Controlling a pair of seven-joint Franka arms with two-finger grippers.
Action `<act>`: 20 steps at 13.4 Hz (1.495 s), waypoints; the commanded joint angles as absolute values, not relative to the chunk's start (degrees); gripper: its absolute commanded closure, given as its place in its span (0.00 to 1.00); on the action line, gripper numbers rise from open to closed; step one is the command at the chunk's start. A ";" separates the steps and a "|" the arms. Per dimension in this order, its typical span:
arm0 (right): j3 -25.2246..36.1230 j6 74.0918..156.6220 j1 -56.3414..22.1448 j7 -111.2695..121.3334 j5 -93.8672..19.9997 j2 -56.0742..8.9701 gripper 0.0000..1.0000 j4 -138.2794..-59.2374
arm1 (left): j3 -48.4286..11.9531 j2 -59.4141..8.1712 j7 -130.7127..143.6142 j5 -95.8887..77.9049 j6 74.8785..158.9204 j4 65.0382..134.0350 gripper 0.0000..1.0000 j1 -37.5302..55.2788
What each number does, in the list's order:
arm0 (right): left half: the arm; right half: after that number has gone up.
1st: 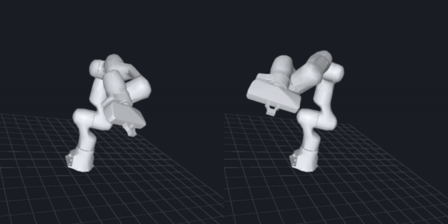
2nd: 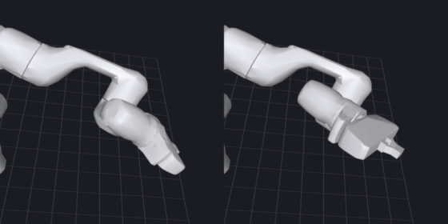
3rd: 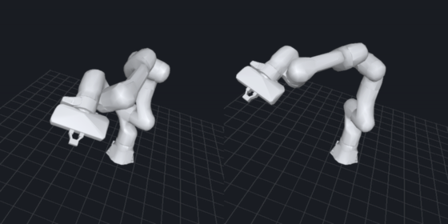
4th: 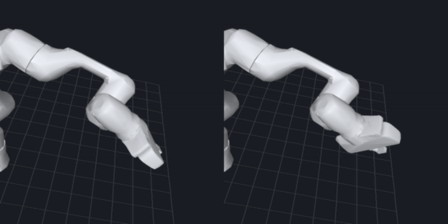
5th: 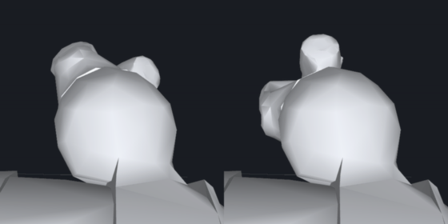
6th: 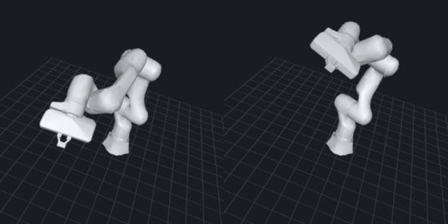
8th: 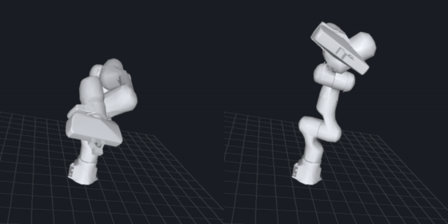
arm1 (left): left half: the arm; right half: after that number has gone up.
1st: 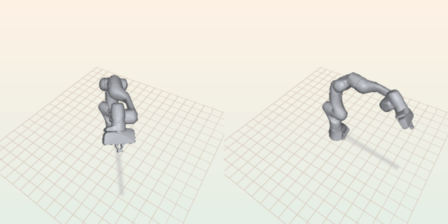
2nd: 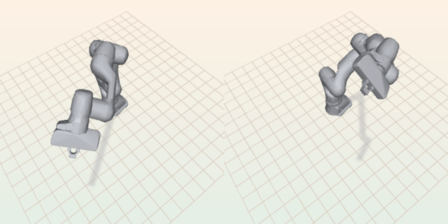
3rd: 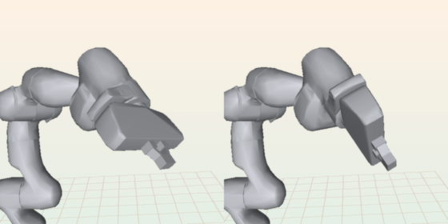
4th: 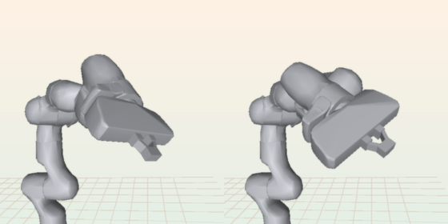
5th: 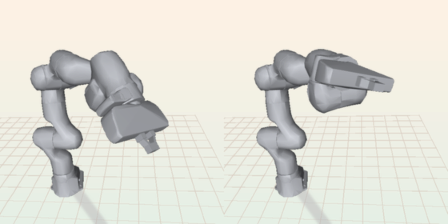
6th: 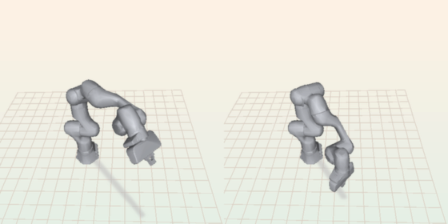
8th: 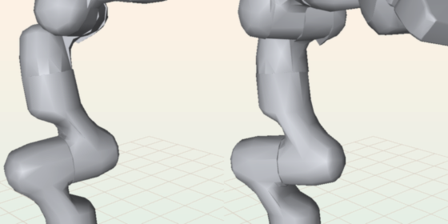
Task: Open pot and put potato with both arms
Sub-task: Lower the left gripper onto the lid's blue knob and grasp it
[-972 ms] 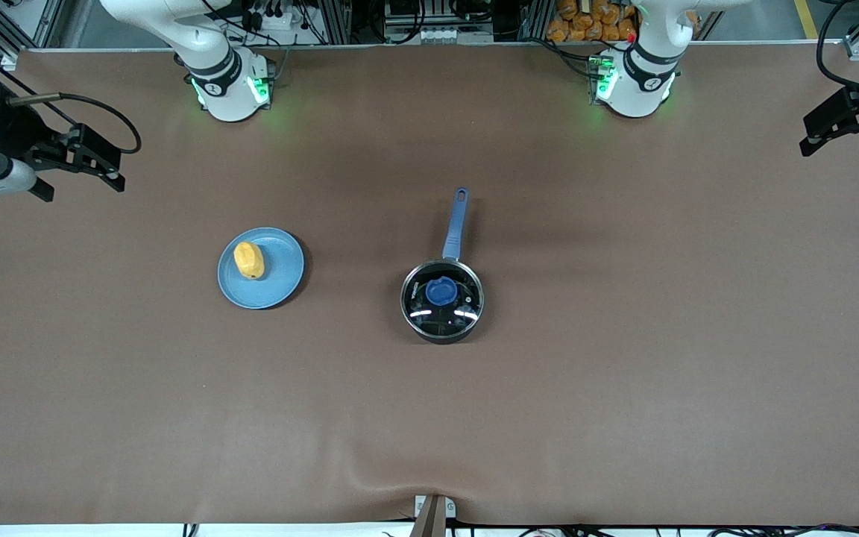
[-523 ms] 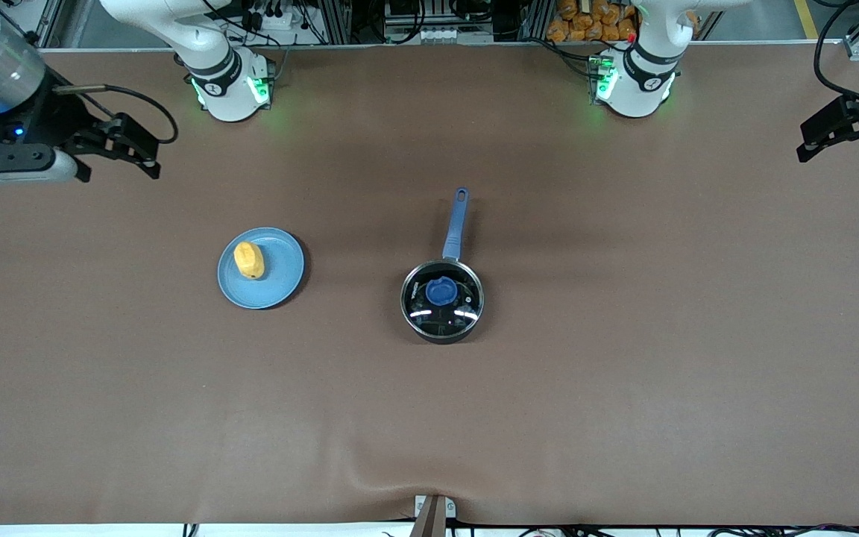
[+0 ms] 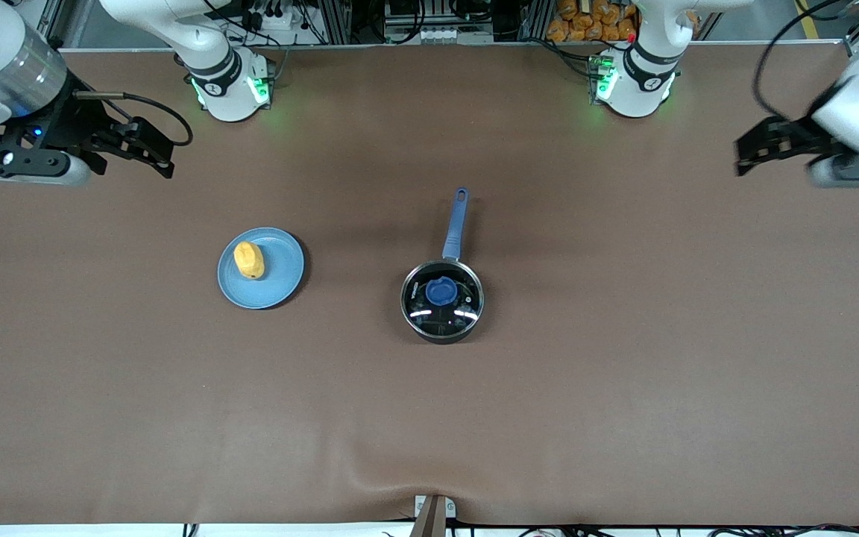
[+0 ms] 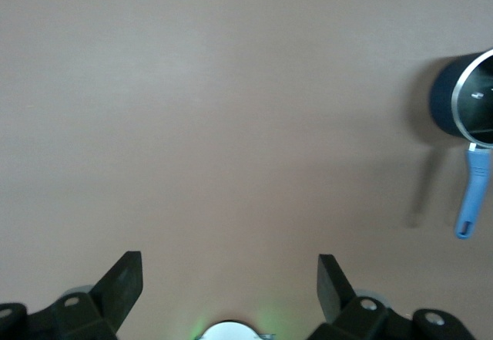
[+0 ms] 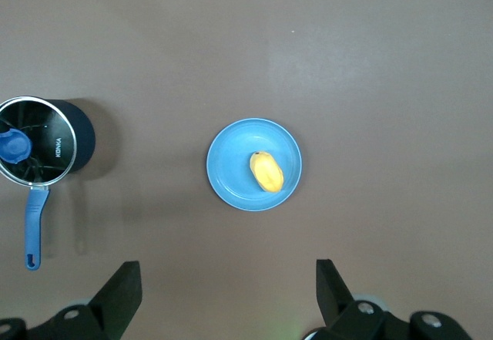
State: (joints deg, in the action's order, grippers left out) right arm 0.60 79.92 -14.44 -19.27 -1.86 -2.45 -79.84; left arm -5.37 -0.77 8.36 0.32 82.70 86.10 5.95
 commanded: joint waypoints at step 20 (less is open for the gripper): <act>-0.35 80.68 -4.48 -12.74 -2.55 -0.70 0.00 -82.79 | 5.45 -40.95 59.59 0.18 118.29 71.28 0.00 43.59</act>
State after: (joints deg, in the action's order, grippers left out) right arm 0.80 80.21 -5.98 -13.23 -1.89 -1.86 -81.43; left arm 3.58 -39.06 57.99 0.06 117.69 74.05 41.89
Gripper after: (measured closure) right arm 0.000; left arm 0.000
